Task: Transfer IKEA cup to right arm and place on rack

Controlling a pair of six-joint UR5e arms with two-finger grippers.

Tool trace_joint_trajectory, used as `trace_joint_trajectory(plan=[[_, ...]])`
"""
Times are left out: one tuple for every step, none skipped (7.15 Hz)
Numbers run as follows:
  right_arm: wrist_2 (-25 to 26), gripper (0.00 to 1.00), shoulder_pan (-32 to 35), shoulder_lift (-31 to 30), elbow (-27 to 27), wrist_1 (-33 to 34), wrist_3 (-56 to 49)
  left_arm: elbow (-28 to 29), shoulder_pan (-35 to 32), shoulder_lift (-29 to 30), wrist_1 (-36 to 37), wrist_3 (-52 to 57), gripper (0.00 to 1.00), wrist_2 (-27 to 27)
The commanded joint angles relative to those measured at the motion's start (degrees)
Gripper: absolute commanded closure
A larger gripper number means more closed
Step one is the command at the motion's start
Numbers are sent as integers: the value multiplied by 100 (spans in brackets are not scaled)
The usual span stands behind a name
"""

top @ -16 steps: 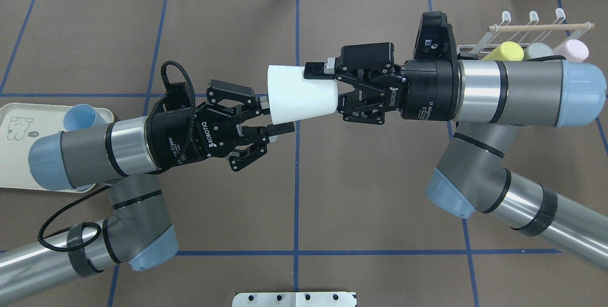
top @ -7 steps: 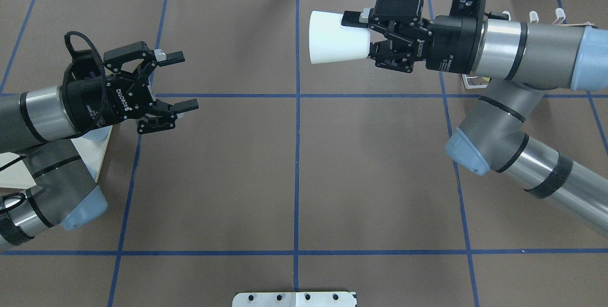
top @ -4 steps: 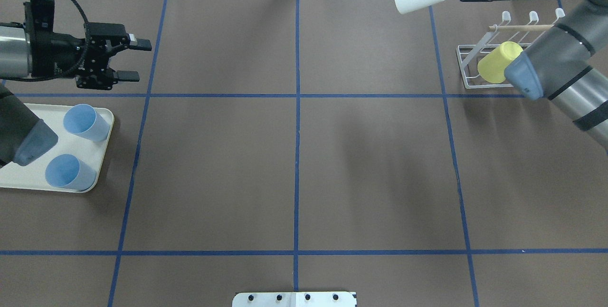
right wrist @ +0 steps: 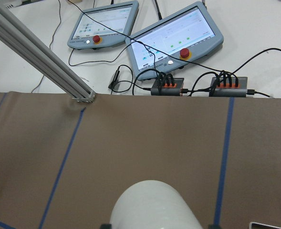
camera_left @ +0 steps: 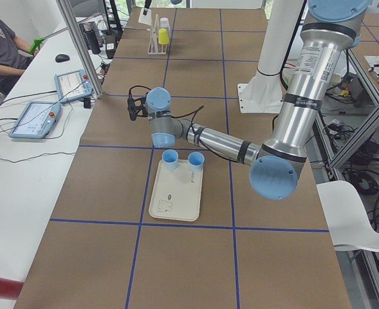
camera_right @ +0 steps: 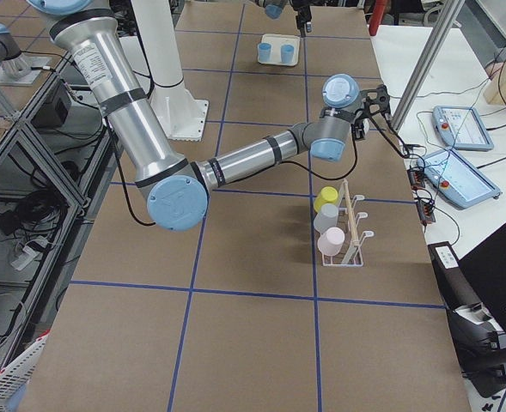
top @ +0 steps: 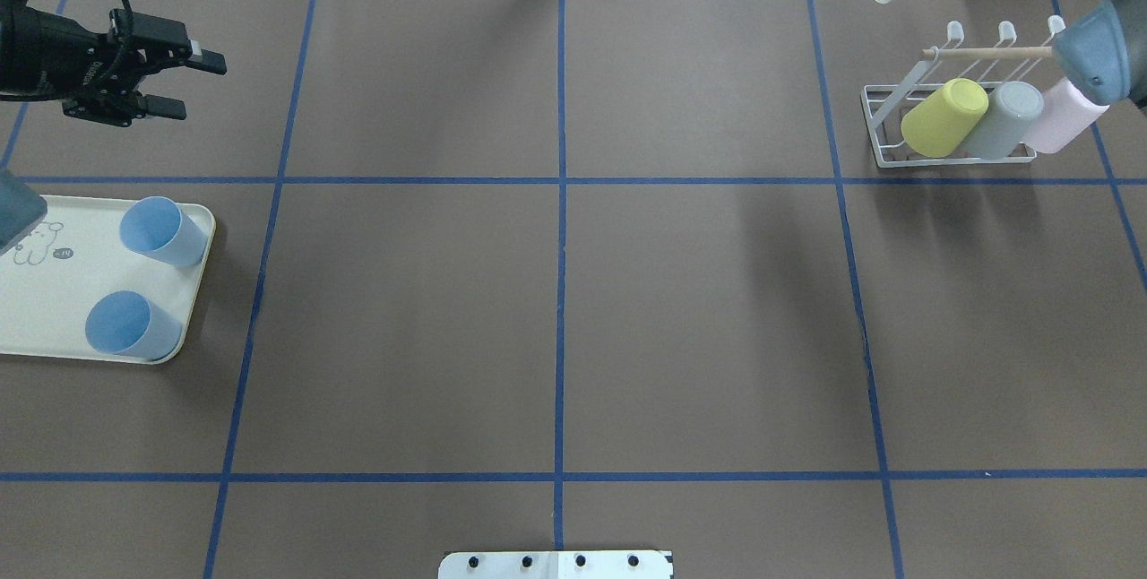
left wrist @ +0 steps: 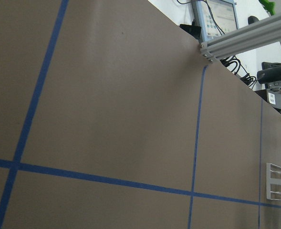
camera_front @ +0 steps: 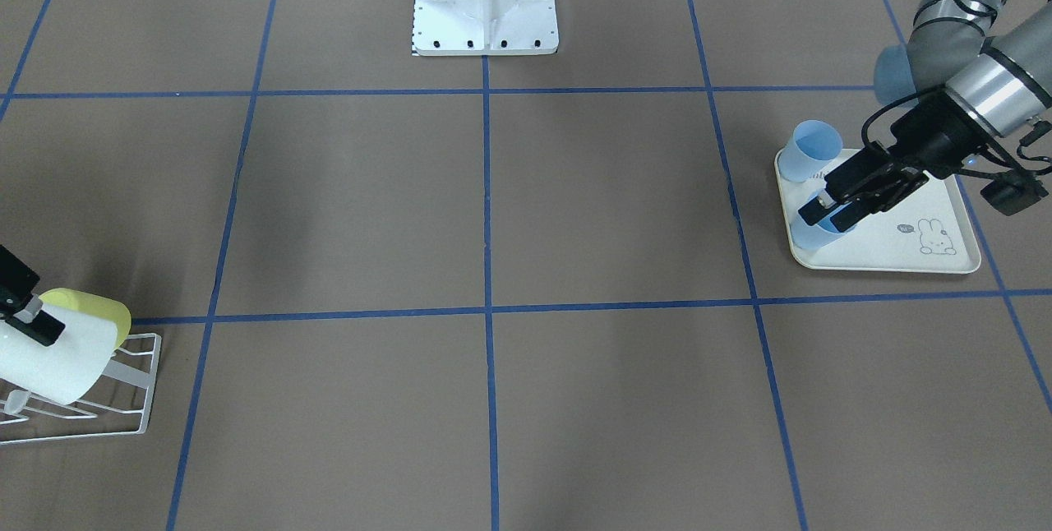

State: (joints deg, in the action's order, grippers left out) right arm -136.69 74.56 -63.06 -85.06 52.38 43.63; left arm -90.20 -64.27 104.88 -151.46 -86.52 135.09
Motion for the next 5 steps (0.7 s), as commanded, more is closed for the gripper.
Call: trace_joint_trajectory(plan=[[2,70,146,21,68,1584,-1806,2,-42,-11,380,504,0,-27],[54,70,129,135,95,2217,-2353,2,-50,-11,380,505,0,-27],[107,70,129,475,382,2546,-2402,2,-51,-11,380,505,0,-27],[203,70,120,574,707,2531,-2420,-6,-42,-11,380,505,0,-36],[344,70,103,575,815,2514,-2603,-15,-50,-11,380,505,0,-36]])
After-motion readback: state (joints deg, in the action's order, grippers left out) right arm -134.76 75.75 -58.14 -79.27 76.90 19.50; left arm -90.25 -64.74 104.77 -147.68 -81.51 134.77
